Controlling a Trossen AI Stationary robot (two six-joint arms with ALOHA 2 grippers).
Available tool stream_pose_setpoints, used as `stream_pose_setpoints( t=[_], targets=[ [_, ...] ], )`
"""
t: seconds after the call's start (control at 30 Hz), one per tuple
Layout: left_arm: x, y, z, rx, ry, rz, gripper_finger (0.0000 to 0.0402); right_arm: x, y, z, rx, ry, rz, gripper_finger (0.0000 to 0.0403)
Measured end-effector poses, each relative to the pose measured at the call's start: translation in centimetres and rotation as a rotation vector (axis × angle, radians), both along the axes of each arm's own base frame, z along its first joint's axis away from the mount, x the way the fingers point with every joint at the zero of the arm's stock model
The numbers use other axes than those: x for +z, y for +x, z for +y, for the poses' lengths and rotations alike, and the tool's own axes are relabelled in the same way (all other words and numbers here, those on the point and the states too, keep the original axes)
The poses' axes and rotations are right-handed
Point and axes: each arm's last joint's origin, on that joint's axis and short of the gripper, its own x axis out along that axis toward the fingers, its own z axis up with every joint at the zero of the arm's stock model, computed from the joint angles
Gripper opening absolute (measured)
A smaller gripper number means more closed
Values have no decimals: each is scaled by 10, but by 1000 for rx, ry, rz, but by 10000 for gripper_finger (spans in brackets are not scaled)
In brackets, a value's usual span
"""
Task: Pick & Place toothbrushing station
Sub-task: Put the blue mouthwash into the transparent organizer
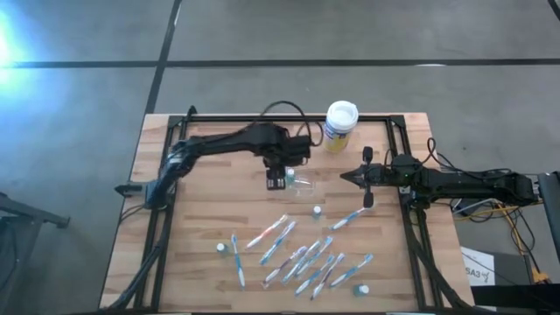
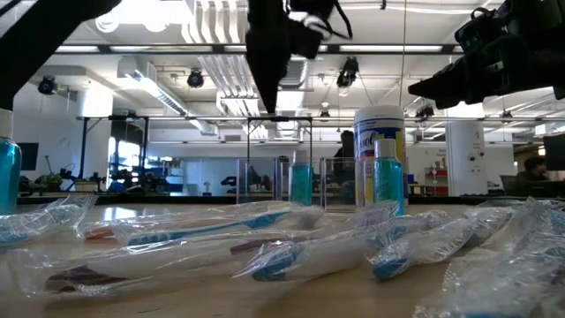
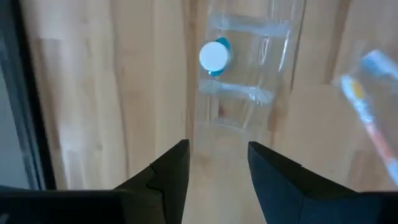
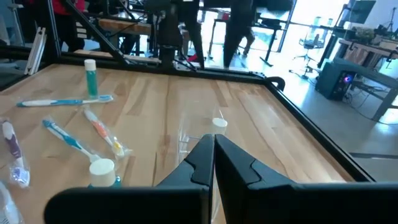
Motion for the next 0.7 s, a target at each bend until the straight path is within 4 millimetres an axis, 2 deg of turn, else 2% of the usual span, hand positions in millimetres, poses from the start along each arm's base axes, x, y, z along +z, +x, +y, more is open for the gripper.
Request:
stream_pose_setpoints(
  t=[0.1,0.2,0.33,0.4,0.47,0.57,0.7],
  targets=[
    [34,-22,-4,37,3,-104,151,0,0,0,-2,11,-1,8],
    [65,-49,-14,27,15,-255,118,0,0,0,-2,14,0,8],
    [83,-89,-27,-2,24,-475,53,-1,0,0,-2,20,3,8],
    [83,-111,-31,-10,25,-580,19,-1,0,0,-2,20,3,8],
    [76,-132,-32,4,23,-684,7,-1,0,0,-3,20,4,8],
    [55,-157,-34,29,14,-783,7,-1,0,0,-4,20,4,8],
    [19,-175,-35,43,7,-879,4,-1,0,0,-4,20,2,8]
  ],
)
